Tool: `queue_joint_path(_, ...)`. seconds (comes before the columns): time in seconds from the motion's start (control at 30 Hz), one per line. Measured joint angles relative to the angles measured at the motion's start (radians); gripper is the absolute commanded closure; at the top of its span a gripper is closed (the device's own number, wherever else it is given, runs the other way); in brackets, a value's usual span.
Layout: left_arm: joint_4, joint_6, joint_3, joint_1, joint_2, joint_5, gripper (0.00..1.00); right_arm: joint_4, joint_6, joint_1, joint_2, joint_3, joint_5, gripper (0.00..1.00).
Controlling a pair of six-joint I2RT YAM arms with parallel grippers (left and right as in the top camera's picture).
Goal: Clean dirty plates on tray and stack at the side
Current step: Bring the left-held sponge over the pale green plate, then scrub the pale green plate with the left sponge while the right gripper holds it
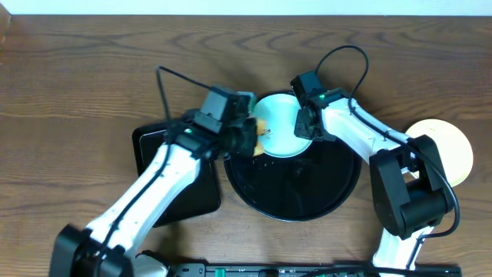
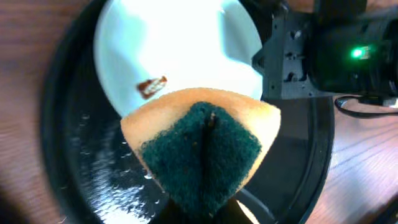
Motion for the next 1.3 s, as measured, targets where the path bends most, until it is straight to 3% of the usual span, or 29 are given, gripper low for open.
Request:
queue_joint_path(0.3, 0.254, -0.127, -0.001, -0.040, 0.216, 0.103, 0.93, -0.003, 0.000, 0.005, 0.000, -0.001, 0.006, 0.98)
queue_joint_path(0.57, 0.393, -0.229, -0.001, -0.040, 0.366, 0.159, 0.93, -0.003, 0.000, 0.005, 0.000, -0.001, 0.006, 0.98)
queue_joint_path(0.87, 0.639, -0.395, -0.003, -0.040, 0.447, 0.163, 0.93, -0.007, 0.000, 0.005, 0.000, -0.001, 0.006, 0.98)
queue_joint_path(1.3, 0.618, -0.603, -0.003, -0.038, 0.447, 0.060, 0.93, -0.020, 0.000, 0.006, 0.000, -0.001, 0.003, 0.98)
